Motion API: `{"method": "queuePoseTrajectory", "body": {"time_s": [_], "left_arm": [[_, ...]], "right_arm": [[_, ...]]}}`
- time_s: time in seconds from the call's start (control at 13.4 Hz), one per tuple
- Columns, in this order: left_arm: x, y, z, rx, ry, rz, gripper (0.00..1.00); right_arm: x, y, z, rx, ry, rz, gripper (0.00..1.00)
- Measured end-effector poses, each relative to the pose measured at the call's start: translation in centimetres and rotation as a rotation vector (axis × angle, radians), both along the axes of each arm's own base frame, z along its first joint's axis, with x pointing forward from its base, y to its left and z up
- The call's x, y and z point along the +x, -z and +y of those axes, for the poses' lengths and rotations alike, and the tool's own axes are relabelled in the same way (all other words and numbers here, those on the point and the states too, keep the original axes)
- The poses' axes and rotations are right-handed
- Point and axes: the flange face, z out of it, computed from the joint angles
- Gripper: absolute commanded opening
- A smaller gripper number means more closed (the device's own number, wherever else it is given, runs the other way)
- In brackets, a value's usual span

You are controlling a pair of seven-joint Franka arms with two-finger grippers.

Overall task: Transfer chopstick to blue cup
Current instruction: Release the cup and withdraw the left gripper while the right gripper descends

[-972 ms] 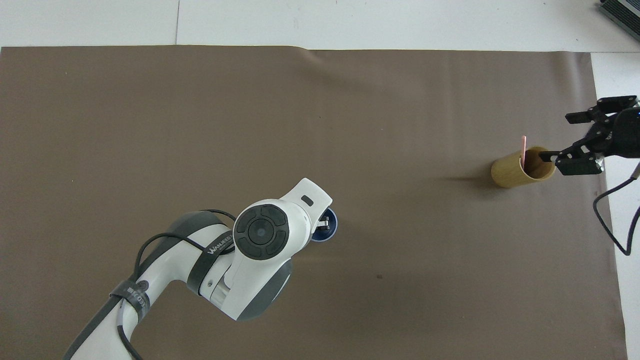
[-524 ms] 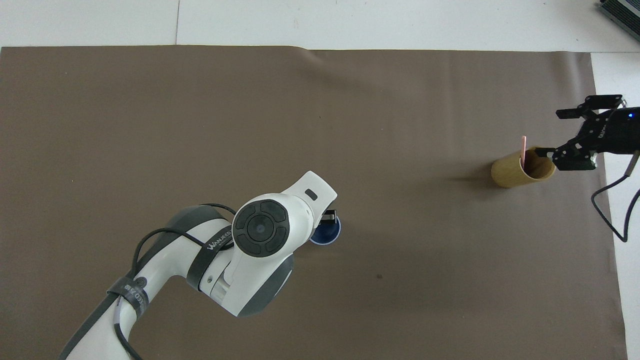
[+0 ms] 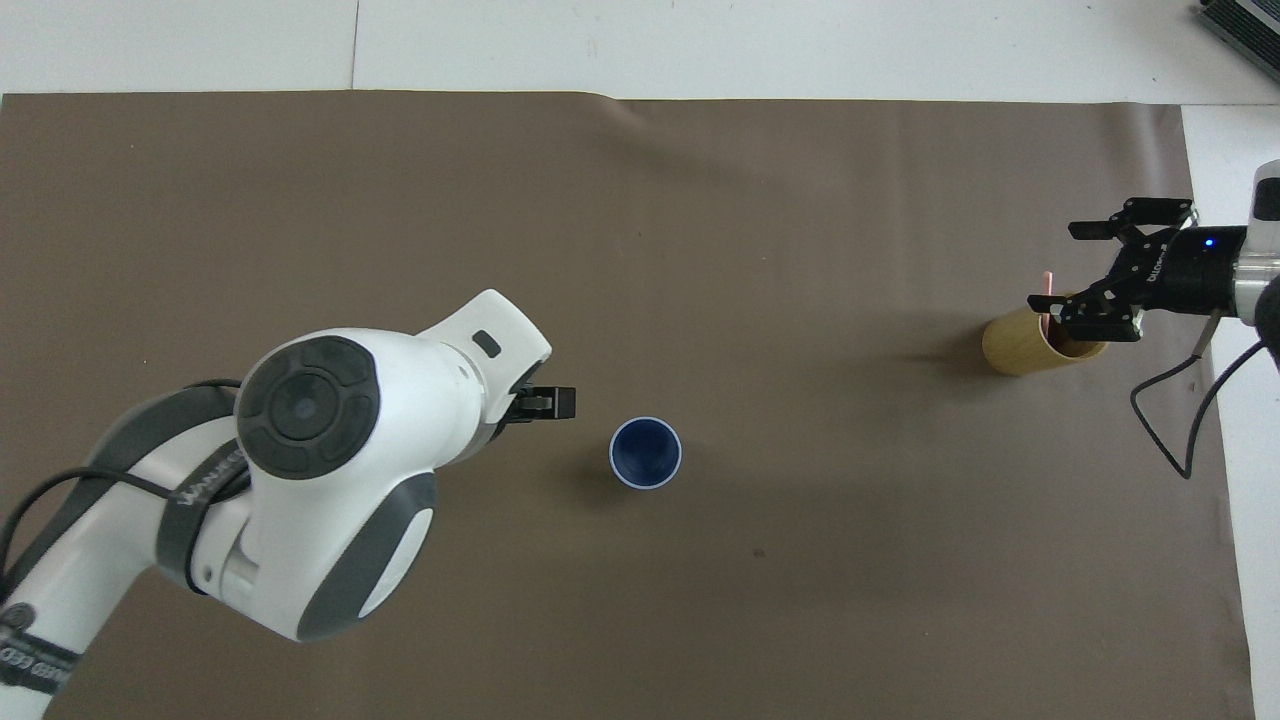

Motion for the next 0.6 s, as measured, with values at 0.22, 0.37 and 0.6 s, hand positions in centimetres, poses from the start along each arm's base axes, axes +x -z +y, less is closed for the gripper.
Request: {"method": "queuePoseTrajectory", "body": {"time_s": [0.22,0.37,0.6], "left_arm": [[1.4,-3.1,6.9,0.022,0.019,-0.004,1.0],[2.5,-5.9,10.6,0.034,0.044,-0.004,1.0],[4.2,-11.6,15.9,0.044,0.071,-0.025,1.0]], "right_arm": [[0.4,0.4,1.2,-0.007,-0.014,-0.01,0.71],[0.3,0.4,0.6,-0.015,-0.026,-0.022,0.67],[-0.1,0.5,-1.3,-0.022,-0.028,-0.032,0.64]]}}
